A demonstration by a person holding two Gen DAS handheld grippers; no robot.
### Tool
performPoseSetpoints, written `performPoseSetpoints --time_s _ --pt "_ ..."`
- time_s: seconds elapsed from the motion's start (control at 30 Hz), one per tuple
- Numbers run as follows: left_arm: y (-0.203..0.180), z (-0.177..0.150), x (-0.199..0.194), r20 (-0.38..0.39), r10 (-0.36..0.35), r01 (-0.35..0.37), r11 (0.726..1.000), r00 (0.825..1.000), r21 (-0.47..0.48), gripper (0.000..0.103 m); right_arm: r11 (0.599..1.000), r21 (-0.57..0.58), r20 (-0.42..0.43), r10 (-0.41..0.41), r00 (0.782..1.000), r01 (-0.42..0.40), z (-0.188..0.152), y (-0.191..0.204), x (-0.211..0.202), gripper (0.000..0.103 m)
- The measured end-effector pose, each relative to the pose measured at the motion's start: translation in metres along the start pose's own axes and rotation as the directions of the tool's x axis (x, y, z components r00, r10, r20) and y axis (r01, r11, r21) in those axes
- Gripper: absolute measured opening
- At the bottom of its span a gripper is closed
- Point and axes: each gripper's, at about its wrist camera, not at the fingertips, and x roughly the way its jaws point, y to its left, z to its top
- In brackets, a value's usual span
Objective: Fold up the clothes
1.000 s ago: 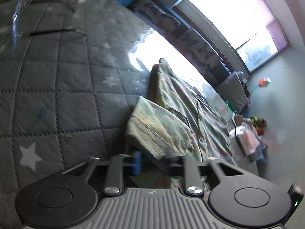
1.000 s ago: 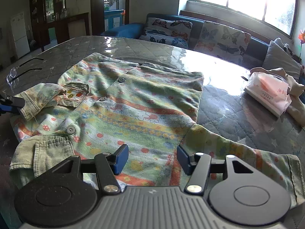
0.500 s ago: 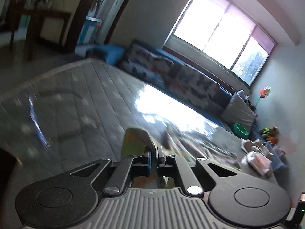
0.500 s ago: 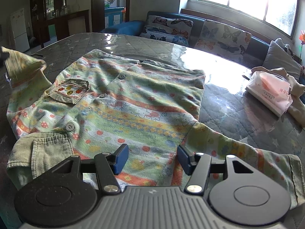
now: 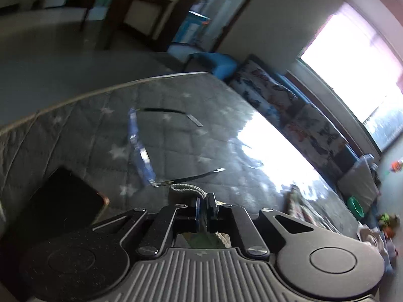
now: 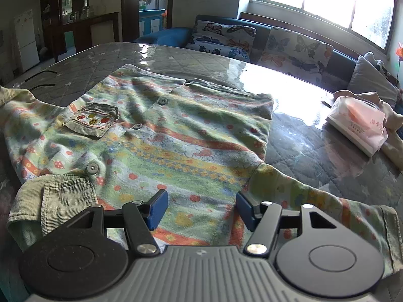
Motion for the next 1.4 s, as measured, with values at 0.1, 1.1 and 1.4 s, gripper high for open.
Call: performPoseSetpoints --time_s 0.1,1.1,1.4 --pt "0.010 0.001 0.003 0.005 0.008 -0.008 0.999 1.000 -0.043 0.010 1.000 -0.003 -0.001 0.000 1.000 0.000 0.000 0.000 0.000 0.062" --pt "-0.043 -0.016 0.075 -0.047 -0.040 0.053 0.948 0.998 0.314 0.030 1.000 -0.005 0.003 0.005 1.000 -0.005 0.004 0.004 0.004 0.066" --pt "-0.035 -0.009 0.087 -0.032 -0.019 0.028 0.944 0.999 0.330 0.030 1.000 -0.006 0.002 0.012 1.000 -0.012 0.006 0.006 0.006 0.067"
